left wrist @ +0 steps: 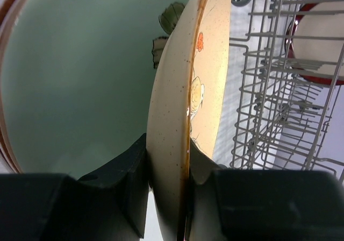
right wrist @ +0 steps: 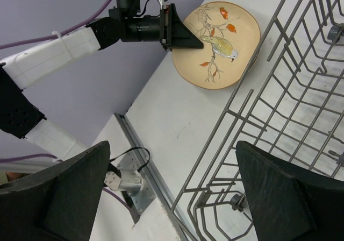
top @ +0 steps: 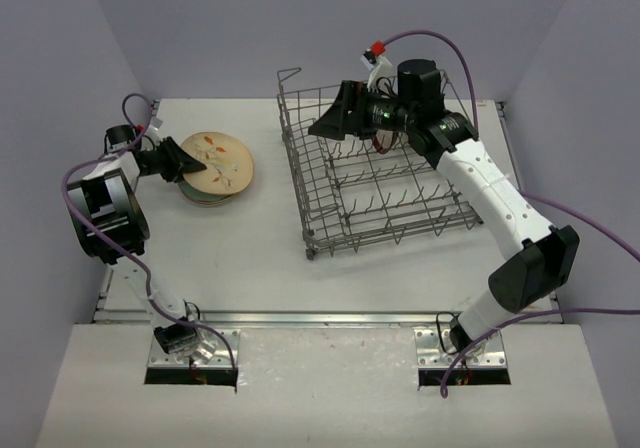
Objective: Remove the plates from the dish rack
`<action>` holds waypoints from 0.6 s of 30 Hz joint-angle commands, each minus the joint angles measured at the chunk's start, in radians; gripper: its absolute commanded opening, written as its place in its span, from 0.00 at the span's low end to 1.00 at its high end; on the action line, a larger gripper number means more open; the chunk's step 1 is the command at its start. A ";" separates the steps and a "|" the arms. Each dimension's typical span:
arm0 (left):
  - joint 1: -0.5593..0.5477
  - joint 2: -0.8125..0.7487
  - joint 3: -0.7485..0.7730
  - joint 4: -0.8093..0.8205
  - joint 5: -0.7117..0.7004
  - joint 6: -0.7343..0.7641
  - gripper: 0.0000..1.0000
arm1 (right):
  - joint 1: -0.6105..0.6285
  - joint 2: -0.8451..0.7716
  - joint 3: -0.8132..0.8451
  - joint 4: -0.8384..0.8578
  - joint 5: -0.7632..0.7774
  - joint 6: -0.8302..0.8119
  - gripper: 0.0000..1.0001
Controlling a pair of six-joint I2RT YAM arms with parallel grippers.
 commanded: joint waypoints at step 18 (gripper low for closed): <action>0.019 -0.067 0.068 0.021 -0.198 0.117 0.65 | -0.004 -0.029 0.000 0.027 -0.018 -0.011 0.99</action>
